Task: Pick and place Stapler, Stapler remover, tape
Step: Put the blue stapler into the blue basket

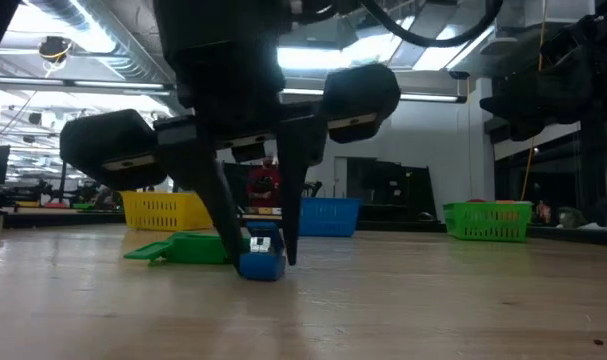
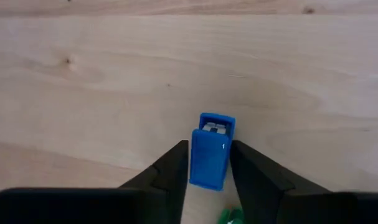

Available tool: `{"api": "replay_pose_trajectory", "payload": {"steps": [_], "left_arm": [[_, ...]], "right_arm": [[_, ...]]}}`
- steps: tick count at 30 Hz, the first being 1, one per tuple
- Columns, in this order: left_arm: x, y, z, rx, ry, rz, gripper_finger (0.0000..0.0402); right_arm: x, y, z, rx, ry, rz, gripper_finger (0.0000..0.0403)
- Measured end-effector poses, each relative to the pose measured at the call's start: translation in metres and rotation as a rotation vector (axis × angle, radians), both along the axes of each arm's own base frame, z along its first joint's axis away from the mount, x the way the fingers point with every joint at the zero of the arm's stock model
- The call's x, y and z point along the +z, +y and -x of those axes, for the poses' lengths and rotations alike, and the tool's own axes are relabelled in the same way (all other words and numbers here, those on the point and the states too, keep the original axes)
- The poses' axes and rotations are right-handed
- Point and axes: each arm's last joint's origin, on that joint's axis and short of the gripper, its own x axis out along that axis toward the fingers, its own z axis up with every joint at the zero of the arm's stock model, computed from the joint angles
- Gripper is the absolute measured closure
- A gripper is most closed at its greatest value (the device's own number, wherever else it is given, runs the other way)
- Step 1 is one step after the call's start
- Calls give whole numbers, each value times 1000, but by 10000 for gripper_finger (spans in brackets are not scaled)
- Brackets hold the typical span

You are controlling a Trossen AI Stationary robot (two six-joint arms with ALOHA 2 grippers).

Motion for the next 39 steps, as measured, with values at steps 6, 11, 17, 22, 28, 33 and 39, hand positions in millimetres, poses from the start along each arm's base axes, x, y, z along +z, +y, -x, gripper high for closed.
{"api": "replay_pose_trajectory", "payload": {"steps": [6, 11, 17, 22, 28, 33, 39], "left_arm": [[1, 4, 0, 120, 39, 49, 341], [8, 11, -5, 262, 50, 75, 341], [34, 26, -9, 415, -4, 117, 330], [58, 37, -7, 512, -54, 154, 335], [88, 52, -8, 667, -215, 142, 332], [110, 67, -13, 798, -369, 187, 333], [122, 92, -23, 910, -531, 179, 332]], "right_arm": [[0, 0, 0, 0, 0, 0, 192], [0, 0, 0, 0, 0, 0, 192], [0, 0, 0, 0, 0, 0, 192], [0, 0, 0, 0, 0, 0, 192], [0, 0, 0, 0, 0, 0, 192], [0, 0, 0, 0, 0, 0, 192], [0, 0, 0, 0, 0, 0, 192]]}}
